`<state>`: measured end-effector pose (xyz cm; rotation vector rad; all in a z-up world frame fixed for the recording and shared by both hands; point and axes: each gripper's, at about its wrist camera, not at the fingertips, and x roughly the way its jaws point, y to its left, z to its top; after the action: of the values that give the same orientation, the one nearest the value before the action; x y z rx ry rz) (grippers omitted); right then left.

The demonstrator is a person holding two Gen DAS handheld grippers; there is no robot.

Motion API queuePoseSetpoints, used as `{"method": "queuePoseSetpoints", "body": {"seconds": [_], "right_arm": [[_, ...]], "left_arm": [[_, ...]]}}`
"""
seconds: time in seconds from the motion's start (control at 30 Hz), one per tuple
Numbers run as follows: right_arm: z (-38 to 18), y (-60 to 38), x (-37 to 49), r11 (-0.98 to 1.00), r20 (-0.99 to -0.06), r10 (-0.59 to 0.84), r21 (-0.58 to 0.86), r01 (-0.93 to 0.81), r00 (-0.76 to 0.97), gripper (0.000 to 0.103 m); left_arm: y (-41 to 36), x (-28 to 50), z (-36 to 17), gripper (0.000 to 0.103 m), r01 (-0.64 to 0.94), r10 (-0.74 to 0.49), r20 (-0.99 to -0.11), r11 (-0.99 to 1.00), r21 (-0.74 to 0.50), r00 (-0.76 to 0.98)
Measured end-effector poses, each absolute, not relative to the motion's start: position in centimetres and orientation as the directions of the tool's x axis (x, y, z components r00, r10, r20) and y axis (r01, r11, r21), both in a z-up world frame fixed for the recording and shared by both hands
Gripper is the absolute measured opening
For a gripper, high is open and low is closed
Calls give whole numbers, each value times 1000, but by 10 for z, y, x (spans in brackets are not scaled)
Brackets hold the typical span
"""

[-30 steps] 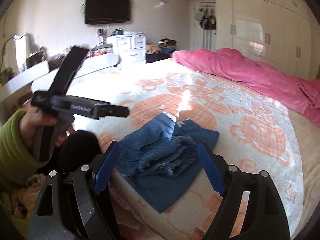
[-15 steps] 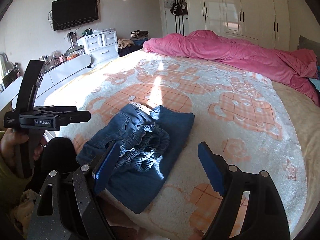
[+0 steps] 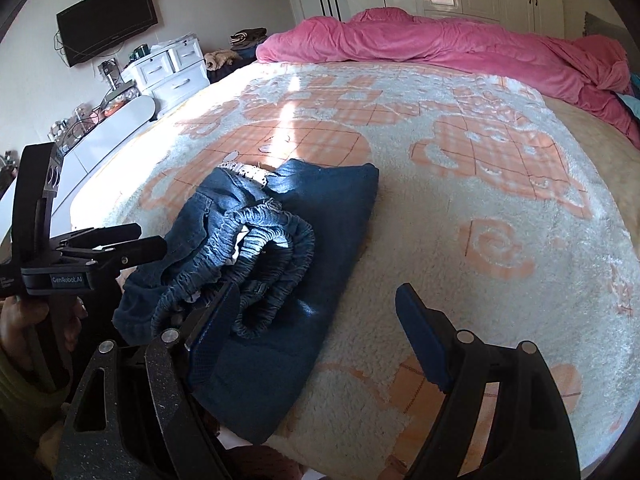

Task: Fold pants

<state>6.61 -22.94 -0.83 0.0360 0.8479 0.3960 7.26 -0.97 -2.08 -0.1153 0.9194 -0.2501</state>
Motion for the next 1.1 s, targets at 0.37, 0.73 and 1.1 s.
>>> {"method": "queuePoseSetpoints", "body": {"seconds": [0.37, 0.73, 1.1], "right_arm": [[-30, -227, 89, 906, -740, 419, 298, -301, 526, 56], [-44, -225, 116, 872, -730, 489, 392, -293, 478, 56], [-42, -211, 116, 838, -688, 540, 390, -380, 485, 26]], "left_arm": [[-14, 87, -41, 80, 187, -318, -775, 948, -257, 546], [-25, 99, -45, 62, 218, -346, -765, 938, -269, 543], [-37, 98, -39, 43, 228, -332, -760, 943, -244, 559]]}}
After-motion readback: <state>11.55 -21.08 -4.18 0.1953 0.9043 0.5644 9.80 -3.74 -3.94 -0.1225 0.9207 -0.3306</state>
